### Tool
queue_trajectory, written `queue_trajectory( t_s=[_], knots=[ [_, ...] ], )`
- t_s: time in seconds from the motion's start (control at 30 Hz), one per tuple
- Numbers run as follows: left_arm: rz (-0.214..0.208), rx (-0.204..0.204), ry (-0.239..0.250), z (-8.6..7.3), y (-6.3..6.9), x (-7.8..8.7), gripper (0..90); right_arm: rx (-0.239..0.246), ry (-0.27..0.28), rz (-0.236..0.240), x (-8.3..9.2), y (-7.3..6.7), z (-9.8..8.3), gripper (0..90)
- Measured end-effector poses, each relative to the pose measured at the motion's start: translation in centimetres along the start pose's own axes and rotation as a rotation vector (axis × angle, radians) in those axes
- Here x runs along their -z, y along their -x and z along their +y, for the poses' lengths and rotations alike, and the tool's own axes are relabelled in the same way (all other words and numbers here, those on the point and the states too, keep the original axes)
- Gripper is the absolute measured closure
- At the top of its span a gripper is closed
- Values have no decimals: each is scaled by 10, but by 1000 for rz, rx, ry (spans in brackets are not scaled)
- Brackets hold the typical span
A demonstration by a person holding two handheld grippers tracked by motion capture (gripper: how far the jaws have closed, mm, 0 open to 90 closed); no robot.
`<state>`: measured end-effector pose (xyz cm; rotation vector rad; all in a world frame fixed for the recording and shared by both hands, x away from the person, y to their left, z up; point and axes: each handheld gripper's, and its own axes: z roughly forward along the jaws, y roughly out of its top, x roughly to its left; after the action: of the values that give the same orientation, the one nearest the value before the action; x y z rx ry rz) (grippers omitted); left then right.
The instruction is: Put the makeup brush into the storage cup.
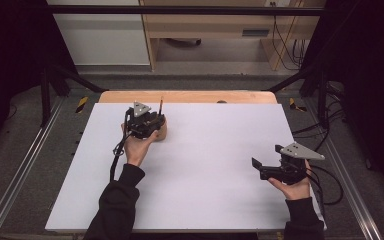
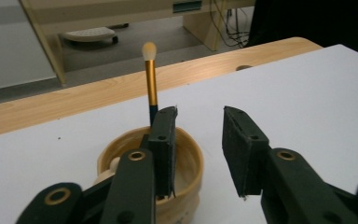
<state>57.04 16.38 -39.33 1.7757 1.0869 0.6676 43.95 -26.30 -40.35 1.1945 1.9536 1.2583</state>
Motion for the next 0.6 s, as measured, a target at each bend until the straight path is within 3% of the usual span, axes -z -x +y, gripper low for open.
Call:
queue_trajectory(
  t_s=[0.07, 0.2, 0.6],
  knots=[
    [-34, -16, -1, -1, 3, 10, 593, 3, -1, -1, 0, 0, 0, 41],
    [-49, -47, 4, -5, 8, 25, 533, 3, -3, -1, 0, 0, 0, 40],
    [-85, -89, 14, -21, 10, 65, 389, 3, 1, -1, 1, -2, 0, 38]
  ],
)
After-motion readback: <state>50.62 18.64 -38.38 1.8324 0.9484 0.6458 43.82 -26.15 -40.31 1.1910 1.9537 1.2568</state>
